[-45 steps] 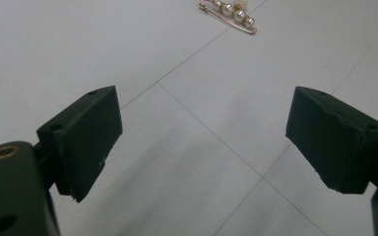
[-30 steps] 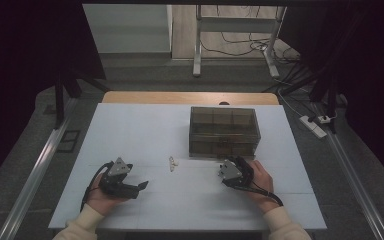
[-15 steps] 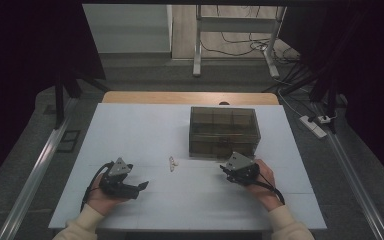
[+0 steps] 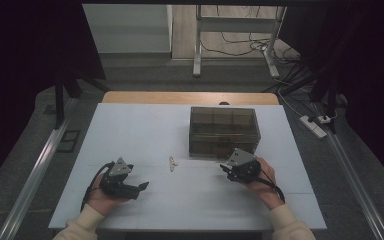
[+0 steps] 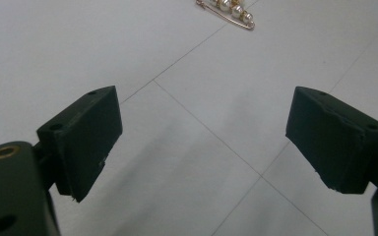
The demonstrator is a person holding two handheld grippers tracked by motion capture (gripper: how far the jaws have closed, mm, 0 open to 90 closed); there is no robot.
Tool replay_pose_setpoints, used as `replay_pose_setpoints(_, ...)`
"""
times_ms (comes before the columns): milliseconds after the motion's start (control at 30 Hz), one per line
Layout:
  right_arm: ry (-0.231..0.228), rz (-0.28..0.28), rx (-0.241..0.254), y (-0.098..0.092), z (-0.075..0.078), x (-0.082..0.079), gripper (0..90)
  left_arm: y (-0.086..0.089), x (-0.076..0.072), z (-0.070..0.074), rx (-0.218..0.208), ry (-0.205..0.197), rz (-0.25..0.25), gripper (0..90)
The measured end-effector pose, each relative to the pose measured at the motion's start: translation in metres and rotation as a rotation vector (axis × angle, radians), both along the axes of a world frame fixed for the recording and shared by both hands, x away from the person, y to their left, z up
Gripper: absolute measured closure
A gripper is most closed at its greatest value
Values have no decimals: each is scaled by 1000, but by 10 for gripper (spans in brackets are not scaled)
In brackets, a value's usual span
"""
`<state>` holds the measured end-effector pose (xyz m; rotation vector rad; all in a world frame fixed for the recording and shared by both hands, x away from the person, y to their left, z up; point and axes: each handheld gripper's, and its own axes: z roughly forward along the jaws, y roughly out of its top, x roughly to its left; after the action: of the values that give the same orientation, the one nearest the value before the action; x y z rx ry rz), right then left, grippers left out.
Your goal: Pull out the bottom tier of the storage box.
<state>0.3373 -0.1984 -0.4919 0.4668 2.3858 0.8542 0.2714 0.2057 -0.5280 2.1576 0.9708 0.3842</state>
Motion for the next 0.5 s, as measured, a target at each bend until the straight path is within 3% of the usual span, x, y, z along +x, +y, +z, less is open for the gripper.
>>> replay_pose_setpoints(500, 7, 6, -21, 3, 1, 3, 453, -1, 0, -1, 4, 2, -5, 130)
